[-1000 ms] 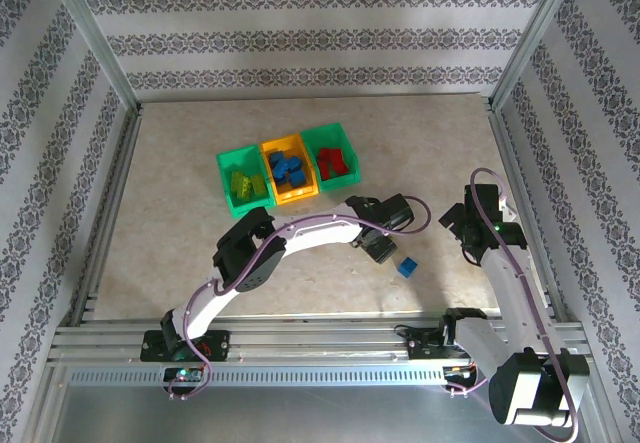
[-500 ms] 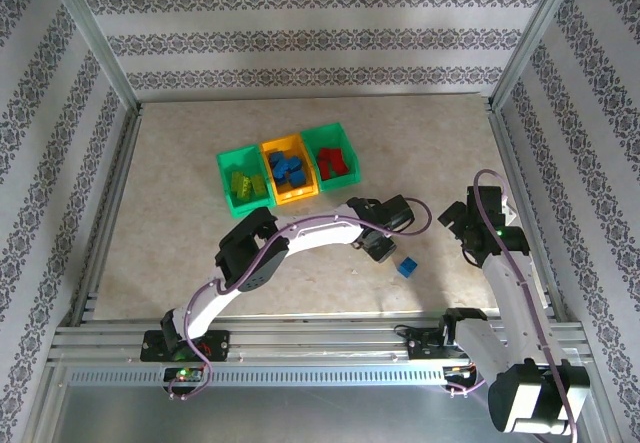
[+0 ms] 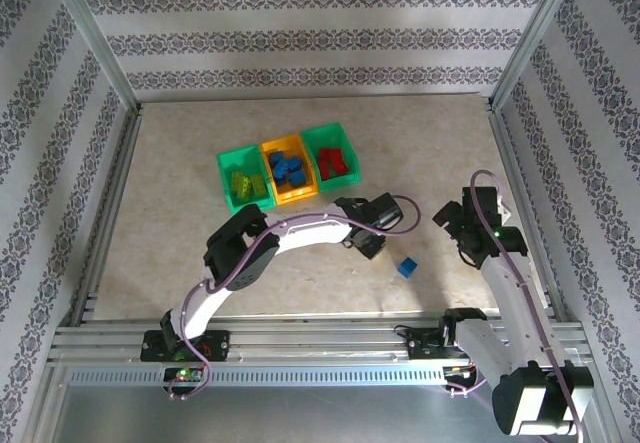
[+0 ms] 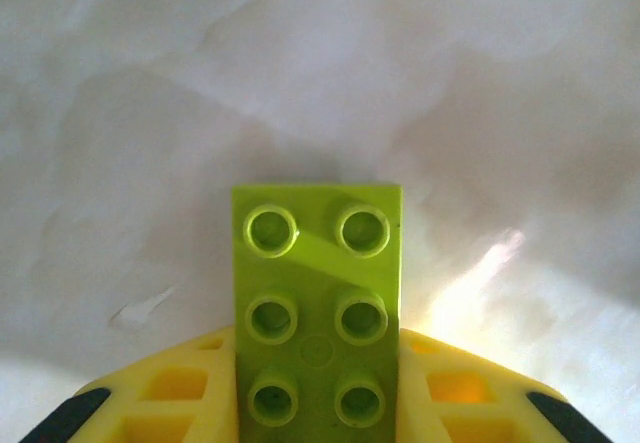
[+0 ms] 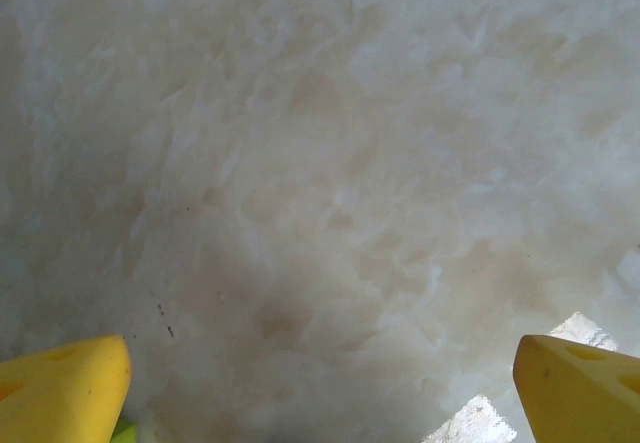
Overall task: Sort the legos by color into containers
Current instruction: Pick up the lego from the middle-left of the table, then place the lego in the container.
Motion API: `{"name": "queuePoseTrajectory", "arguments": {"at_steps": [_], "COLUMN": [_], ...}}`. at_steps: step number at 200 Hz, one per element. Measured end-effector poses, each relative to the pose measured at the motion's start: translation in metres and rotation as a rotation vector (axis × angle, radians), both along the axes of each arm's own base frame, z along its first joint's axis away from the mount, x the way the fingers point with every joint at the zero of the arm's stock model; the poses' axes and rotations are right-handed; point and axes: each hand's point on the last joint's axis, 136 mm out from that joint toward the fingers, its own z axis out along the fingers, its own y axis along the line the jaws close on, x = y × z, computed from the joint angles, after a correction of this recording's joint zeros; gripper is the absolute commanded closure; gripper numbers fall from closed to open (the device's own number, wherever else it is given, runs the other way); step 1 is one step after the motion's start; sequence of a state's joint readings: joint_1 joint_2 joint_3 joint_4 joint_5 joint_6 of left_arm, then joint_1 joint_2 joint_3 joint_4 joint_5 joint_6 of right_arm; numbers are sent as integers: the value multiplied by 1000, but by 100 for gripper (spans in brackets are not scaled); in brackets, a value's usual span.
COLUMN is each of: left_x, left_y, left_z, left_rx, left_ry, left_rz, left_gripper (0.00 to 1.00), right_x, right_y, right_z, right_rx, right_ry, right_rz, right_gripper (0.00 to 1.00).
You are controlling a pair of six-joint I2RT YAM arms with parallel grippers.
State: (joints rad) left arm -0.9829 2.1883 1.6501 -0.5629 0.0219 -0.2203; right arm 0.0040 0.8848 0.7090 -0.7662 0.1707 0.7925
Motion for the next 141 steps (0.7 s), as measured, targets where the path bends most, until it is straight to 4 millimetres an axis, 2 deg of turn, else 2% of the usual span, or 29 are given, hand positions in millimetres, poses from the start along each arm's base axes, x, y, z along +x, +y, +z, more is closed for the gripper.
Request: {"name": "queuePoseTrajectory", "arguments": {"at_steps": [16,36,80,113,141], "left_x": [5,17,45,59,75], "left_y": [22,54,140,203,242], "left_z": [8,28,76,94,104], "left_rx": [-7,-37,-113,-119,-114], "left_ry": [-5,-34,-137,-195,-235], "left_rz": [46,125,343,492,595], "left_gripper": [81,81,81,80,80], "right_x": [1,2,2,11,18], "right_y": [7,17,36,49,62], "right_z": [-3,-8,-11,-2,3], "right_rx": [-3,-13,-54,-75,-102], "right_ry": [14,35,70,54,67], "right_rz": [24,60,131,169,217], "right_gripper": [2,2,2,2,2]}}
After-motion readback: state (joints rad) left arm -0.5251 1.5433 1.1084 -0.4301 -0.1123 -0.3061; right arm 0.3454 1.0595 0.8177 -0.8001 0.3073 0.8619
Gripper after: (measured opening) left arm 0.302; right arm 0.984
